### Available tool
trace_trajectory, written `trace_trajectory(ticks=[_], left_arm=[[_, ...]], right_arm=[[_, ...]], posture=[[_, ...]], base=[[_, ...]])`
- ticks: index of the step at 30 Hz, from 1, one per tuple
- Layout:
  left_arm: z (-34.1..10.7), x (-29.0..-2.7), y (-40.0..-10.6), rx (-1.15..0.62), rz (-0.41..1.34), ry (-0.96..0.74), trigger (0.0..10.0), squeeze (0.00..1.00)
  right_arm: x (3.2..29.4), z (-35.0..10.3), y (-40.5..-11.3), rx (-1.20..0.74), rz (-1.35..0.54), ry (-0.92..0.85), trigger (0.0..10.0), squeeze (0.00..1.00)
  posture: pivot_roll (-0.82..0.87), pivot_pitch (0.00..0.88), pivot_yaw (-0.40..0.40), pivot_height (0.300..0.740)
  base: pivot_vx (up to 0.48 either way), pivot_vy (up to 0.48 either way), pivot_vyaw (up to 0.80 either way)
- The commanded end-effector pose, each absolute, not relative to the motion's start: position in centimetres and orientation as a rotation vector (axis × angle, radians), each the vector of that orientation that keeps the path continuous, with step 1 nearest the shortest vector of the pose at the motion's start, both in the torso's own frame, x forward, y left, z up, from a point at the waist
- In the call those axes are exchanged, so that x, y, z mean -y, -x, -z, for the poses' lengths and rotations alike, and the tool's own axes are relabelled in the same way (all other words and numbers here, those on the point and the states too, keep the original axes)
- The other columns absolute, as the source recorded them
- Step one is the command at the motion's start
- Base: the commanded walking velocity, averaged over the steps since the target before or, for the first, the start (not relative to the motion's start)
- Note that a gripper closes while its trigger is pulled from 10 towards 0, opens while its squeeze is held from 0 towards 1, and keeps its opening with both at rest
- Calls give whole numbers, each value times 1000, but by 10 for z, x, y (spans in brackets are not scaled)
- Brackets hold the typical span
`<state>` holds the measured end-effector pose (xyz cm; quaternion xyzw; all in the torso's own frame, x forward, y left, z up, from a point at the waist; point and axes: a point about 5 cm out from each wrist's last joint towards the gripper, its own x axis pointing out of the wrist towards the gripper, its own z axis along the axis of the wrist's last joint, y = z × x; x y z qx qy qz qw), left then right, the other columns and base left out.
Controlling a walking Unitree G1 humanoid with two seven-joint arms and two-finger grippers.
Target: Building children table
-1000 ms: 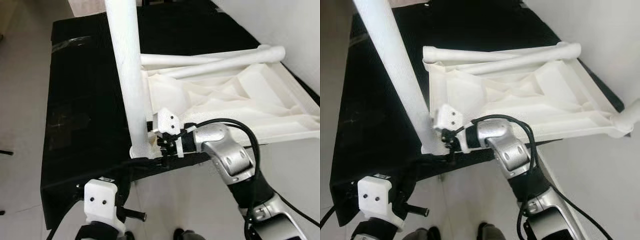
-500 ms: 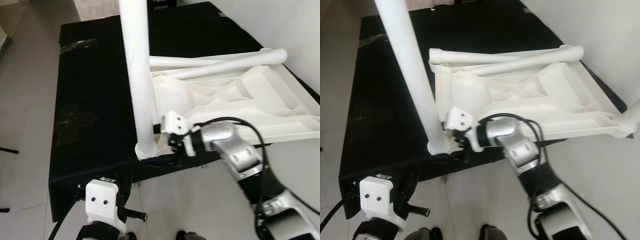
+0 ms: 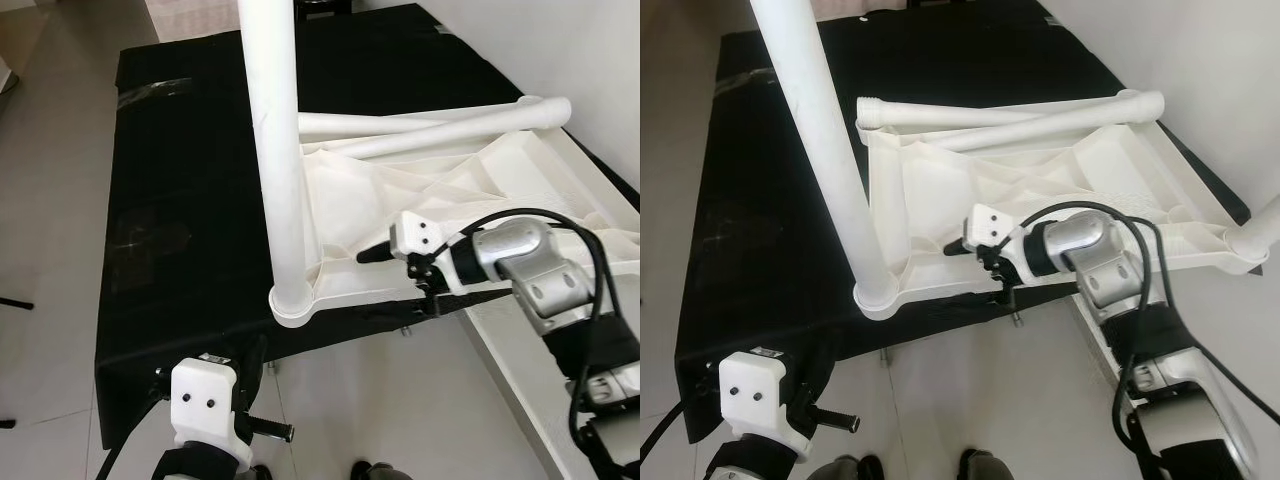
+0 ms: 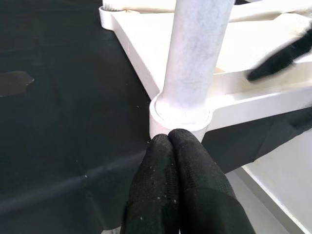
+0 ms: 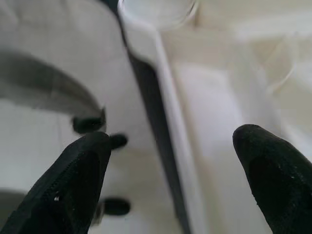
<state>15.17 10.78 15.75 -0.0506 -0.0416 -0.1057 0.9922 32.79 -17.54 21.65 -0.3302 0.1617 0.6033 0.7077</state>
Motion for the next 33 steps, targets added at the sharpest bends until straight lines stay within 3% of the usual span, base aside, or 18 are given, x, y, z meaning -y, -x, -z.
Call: trace_trajectory(ticks=[1, 11, 12, 13, 14, 28, 32, 33], left_arm=[[-153, -108, -151, 60, 212, 103, 10000, 0], [-153, -109, -151, 59, 215, 102, 10000, 0], [-153, -109, -151, 59, 215, 103, 10000, 0], [-153, -109, -152, 59, 215, 103, 10000, 0], [-153, -109, -152, 59, 215, 103, 10000, 0], [-153, -107, -153, 62, 215, 110, 10000, 0], [-153, -107, -153, 63, 216, 111, 10000, 0], [-153, -107, -153, 63, 217, 111, 10000, 0]], right_arm=[[176, -205, -325, -412, -1379, 756, 10000, 0], [187, -200, -337, -468, -1251, 835, 10000, 0], [190, -198, -340, -478, -1213, 862, 9569, 0], [192, -197, -345, -482, -1156, 882, 3451, 0], [192, -196, -348, -482, -1124, 883, 0, 0], [175, -200, -356, -378, -1156, 956, 0, 0], [153, -201, -359, -242, -1195, 1058, 0, 0], [131, -206, -360, -97, -1220, 1125, 0, 0]], posture=[[-14, 198, -12, 740], [-17, 200, -7, 740], [-18, 200, -8, 740], [-18, 200, -8, 740], [-19, 200, -8, 740], [-40, 198, -18, 740], [-41, 198, -17, 740], [-33, 201, -19, 740]], base=[[0, 0, 0], [0, 0, 0], [0, 0, 0], [0, 0, 0], [0, 0, 0], [0, 0, 0], [0, 0, 0], [0, 0, 0]])
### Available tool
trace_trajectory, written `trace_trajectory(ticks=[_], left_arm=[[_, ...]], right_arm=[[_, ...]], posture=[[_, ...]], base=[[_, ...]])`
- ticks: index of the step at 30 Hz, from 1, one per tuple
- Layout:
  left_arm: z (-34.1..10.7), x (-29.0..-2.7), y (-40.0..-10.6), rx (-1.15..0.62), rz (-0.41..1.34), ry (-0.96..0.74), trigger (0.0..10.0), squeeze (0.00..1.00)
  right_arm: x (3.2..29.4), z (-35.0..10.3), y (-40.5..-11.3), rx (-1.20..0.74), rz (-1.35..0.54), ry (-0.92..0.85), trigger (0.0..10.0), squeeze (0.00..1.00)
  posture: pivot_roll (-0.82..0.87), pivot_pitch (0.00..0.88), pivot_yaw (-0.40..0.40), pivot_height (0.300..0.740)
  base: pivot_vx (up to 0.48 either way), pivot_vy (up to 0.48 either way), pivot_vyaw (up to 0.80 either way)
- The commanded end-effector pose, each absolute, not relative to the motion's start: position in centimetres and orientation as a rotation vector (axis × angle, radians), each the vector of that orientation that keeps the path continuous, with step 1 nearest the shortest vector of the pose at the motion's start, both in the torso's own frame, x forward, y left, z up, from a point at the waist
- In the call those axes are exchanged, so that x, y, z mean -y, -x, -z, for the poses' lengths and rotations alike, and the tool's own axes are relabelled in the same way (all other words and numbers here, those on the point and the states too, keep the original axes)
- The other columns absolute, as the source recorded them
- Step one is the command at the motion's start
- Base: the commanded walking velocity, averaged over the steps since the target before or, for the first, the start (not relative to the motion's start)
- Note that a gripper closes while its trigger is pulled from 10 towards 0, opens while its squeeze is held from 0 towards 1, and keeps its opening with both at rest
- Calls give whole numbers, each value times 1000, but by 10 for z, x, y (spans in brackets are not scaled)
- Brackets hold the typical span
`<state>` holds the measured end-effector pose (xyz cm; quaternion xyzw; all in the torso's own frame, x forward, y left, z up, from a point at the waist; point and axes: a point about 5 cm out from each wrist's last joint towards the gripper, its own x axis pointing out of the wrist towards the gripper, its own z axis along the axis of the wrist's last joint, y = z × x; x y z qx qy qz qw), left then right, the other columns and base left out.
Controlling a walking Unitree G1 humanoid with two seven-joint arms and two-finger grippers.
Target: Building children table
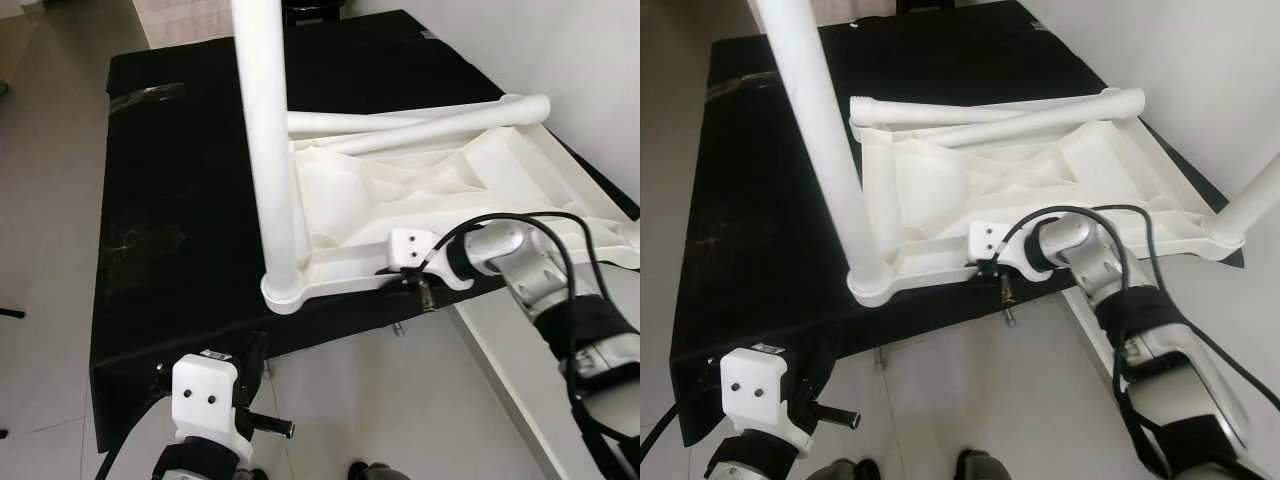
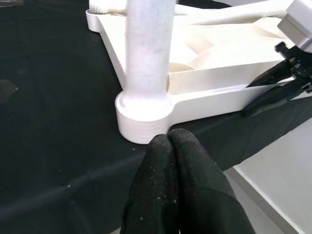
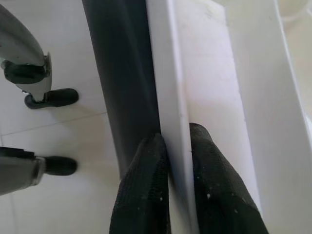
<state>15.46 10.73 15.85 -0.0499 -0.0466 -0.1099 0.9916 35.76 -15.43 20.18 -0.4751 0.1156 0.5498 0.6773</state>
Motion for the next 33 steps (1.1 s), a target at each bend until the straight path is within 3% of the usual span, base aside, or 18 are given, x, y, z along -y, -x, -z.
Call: trace_trajectory(ticks=[1, 2, 4, 7, 19, 27, 33], left_arm=[[-153, -107, -153, 63, 217, 111, 10000, 0], [-153, -107, -153, 63, 217, 111, 10000, 0], [-154, -107, -152, 63, 216, 110, 10000, 0], [-154, -107, -151, 63, 213, 109, 10000, 0], [-155, -104, -147, 60, 206, 114, 10000, 0], [-155, -103, -145, 54, 211, 118, 10000, 0], [-155, -103, -145, 53, 211, 118, 10000, 0]], right_arm=[[131, -206, -360, -97, -1220, 1125, 0, 0], [131, -206, -360, -97, -1220, 1125, 0, 0], [103, -220, -359, 83, -1262, 1177, 0, 0], [90, -225, -355, 160, -1321, 1211, 0, 0], [59, -226, -339, 335, -1528, 1297, 0, 0], [43, -239, -342, 463, -1483, 1331, 0, 0], [31, -261, -360, 518, -1297, 1490, 0, 0]], posture=[[-33, 201, -19, 740], [-33, 201, -19, 740], [-14, 207, -23, 740], [-7, 211, -29, 740], [-3, 224, -42, 740], [-4, 222, -38, 740], [2, 222, -39, 740]], base=[[0, 0, 0], [0, 0, 0], [0, 0, 0], [0, 0, 0], [0, 0, 0], [0, 0, 0], [0, 0, 0]])
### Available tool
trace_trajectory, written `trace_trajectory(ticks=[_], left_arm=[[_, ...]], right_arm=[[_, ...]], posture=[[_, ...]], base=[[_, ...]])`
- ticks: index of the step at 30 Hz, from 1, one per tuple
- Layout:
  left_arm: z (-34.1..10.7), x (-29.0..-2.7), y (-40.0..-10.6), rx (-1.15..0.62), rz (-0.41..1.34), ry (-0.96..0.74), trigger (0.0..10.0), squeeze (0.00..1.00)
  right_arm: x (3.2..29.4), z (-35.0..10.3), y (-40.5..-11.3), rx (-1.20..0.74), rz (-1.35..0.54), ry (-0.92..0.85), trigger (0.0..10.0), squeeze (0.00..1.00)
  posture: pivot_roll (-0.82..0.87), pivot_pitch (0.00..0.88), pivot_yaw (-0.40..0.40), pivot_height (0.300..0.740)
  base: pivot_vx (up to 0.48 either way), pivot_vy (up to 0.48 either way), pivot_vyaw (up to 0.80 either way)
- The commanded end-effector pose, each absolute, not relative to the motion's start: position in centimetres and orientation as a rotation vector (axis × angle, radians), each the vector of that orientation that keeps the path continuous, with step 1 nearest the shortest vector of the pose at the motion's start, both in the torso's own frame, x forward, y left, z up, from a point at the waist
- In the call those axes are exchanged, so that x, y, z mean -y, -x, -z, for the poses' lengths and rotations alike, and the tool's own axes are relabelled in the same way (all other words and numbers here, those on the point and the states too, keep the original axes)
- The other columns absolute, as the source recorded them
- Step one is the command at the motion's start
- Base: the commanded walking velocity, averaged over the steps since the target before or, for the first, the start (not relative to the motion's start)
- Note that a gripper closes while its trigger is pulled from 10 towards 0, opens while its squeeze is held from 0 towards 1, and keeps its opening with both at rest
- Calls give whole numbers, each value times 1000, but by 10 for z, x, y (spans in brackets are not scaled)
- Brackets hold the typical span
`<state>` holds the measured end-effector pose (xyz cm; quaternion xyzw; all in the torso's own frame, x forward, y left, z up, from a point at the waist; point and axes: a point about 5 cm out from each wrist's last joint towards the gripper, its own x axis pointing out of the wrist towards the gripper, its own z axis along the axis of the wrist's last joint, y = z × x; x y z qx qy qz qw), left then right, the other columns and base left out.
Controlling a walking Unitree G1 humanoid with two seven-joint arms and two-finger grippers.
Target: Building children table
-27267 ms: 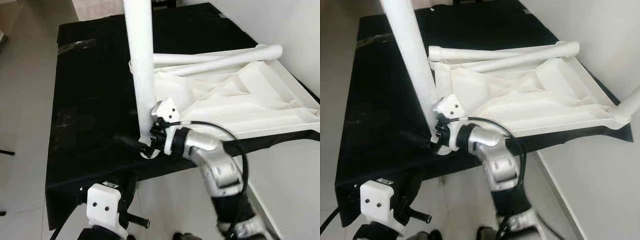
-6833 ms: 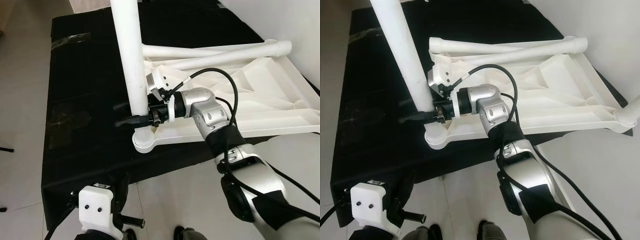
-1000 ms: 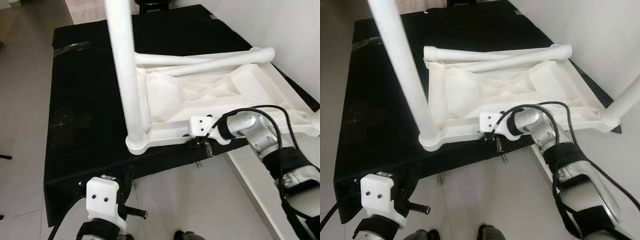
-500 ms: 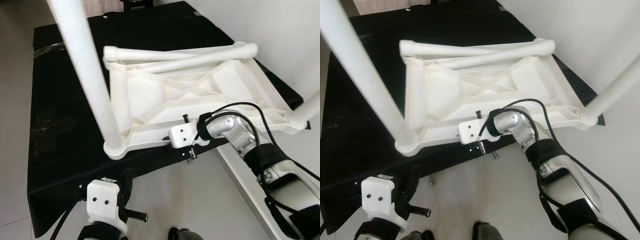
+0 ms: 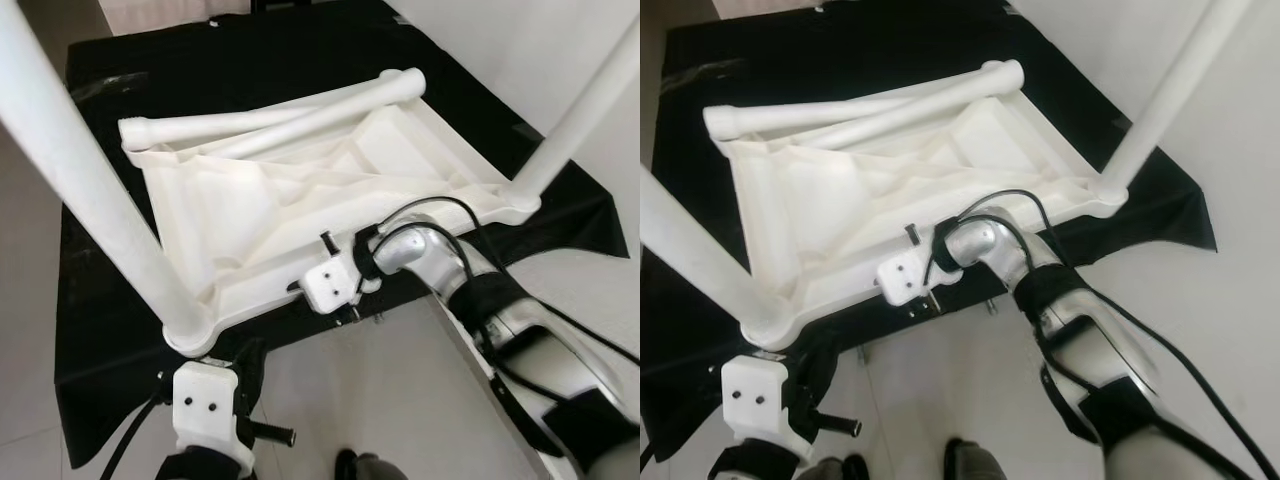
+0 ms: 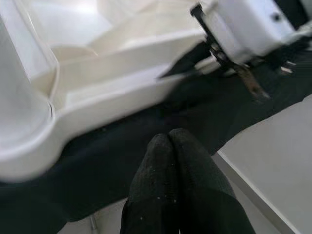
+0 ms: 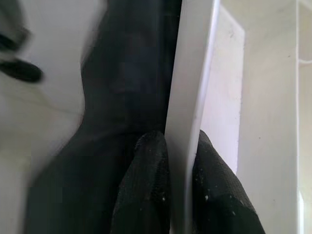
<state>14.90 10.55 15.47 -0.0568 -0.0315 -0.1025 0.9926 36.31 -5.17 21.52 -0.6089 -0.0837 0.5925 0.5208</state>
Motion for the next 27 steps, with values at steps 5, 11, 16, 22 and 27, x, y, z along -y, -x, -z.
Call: trace_trajectory(ticks=[5, 11, 16, 22, 27], left_arm=[[-156, -102, -144, 55, 202, 118, 10000, 0], [-156, -102, -144, 56, 200, 121, 10000, 0], [-156, -103, -145, 55, 205, 124, 10000, 0], [-156, -103, -146, 55, 208, 123, 10000, 0], [-156, -103, -146, 56, 206, 123, 10000, 0]], right_arm=[[48, -275, -381, 395, -1118, 1618, 10000, 0], [72, -281, -392, 302, -1016, 1660, 10000, 1000], [83, -285, -397, 325, -920, 1678, 10000, 976], [101, -291, -403, 314, -812, 1689, 10000, 965], [112, -295, -402, 285, -839, 1602, 10000, 941]], posture=[[11, 229, -52, 740], [0, 233, -47, 740], [-8, 232, -38, 740], [-6, 229, -34, 740], [-7, 227, -37, 740]], base=[[0, 0, 0], [0, 0, 0], [0, 0, 0], [0, 0, 0], [0, 0, 0]])
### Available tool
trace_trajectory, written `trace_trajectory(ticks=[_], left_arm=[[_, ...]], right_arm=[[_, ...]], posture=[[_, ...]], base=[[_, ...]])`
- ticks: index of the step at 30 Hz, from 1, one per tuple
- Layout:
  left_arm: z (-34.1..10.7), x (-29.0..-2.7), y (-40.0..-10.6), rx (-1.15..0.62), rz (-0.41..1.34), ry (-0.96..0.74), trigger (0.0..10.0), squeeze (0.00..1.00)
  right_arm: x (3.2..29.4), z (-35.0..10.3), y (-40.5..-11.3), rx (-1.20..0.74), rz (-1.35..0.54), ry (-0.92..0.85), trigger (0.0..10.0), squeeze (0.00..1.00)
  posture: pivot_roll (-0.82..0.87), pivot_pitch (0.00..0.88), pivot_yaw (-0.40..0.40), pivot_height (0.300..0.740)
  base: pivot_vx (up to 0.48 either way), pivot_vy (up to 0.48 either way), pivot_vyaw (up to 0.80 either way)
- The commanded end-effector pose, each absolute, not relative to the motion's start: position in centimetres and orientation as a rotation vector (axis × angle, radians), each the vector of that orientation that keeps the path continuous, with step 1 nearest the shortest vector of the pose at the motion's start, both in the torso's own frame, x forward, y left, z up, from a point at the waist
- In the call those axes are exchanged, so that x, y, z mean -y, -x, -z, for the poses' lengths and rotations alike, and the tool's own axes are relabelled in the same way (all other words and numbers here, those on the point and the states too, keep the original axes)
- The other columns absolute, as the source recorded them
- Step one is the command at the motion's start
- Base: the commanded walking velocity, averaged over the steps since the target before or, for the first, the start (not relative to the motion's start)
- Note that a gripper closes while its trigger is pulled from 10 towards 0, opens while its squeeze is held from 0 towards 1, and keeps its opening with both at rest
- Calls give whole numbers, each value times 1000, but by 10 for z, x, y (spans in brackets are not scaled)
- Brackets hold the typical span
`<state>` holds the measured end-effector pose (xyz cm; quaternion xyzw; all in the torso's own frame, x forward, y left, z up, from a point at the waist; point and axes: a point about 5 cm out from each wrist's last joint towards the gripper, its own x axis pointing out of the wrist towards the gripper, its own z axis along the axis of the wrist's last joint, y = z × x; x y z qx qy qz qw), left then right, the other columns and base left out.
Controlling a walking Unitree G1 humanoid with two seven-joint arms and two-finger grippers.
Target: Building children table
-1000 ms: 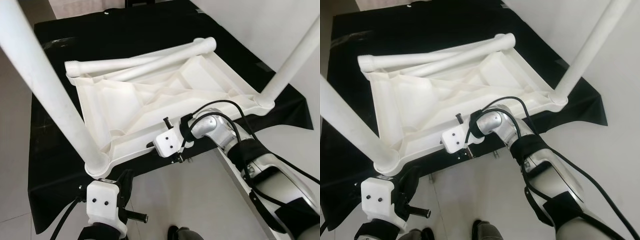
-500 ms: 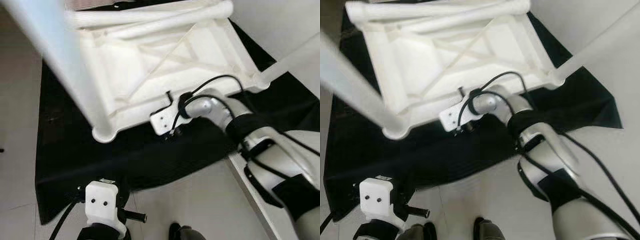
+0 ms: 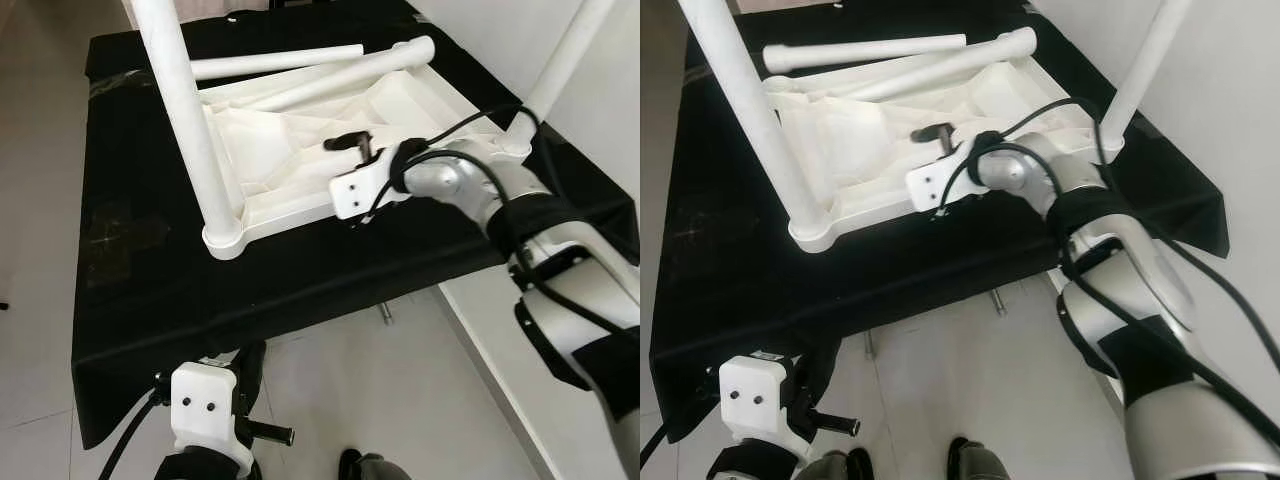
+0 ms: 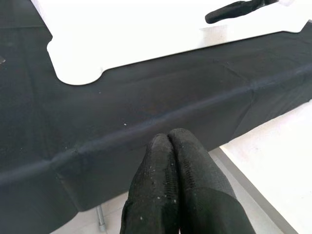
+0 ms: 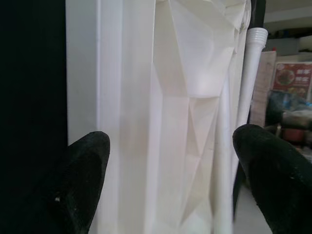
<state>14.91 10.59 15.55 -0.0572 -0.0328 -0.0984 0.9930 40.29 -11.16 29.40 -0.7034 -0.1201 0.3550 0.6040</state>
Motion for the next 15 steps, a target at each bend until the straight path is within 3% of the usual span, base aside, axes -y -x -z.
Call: trace_trajectory(ticks=[1, 2, 5, 6, 7, 9, 10, 11, 12, 13, 14, 15], left_arm=[[-156, -103, -146, 56, 206, 123, 10000, 0], [-156, -103, -147, 56, 206, 123, 10000, 0], [-155, -103, -147, 56, 206, 123, 10000, 0], [-155, -104, -148, 54, 208, 124, 10000, 0], [-155, -105, -149, 53, 203, 121, 10000, 0], [-155, -105, -149, 53, 203, 121, 10000, 0], [-156, -108, -152, 57, 188, 113, 10000, 0], [-156, -108, -152, 57, 188, 113, 10000, 0], [-157, -111, -157, 58, 168, 105, 10000, 0], [-157, -117, -164, 55, 125, 89, 10000, 0], [-157, -117, -164, 55, 125, 89, 10000, 0], [-157, -125, -173, 60, 69, 55, 10000, 0]], right_arm=[[114, -295, -400, 276, -881, 1507, 10000, 898], [113, -294, -396, 277, -951, 1367, 10000, 824], [112, -292, -393, 288, -1007, 1262, 10000, 816], [108, -288, -389, 305, -1059, 1125, 10000, 612], [104, -279, -385, 313, -1097, 1015, 10000, 514], [104, -279, -385, 313, -1097, 1015, 10000, 514], [100, -266, -380, 311, -1131, 923, 10000, 384], [100, -266, -380, 311, -1131, 923, 10000, 384], [96, -254, -374, 301, -1148, 840, 10000, 286], [91, -242, -369, 291, -1127, 728, 10000, 239], [91, -242, -369, 291, -1127, 728, 10000, 239], [87, -230, -363, 275, -1094, 609, 10000, 55]], posture=[[-9, 227, -37, 740], [-7, 222, -34, 740], [-6, 221, -34, 740], [-3, 219, -32, 740], [-5, 214, -28, 740], [-5, 214, -28, 740], [-6, 209, -23, 740], [-6, 209, -23, 740], [-7, 206, -22, 740], [-19, 197, -21, 740], [-19, 197, -21, 740], [-18, 193, -23, 740]], base=[[0, 0, 0], [0, 0, 0], [0, 0, 0], [0, 0, 0], [0, 0, 0], [0, 0, 0], [0, 0, 0], [0, 0, 0], [0, 0, 0], [0, 0, 0], [0, 0, 0], [0, 0, 0]])
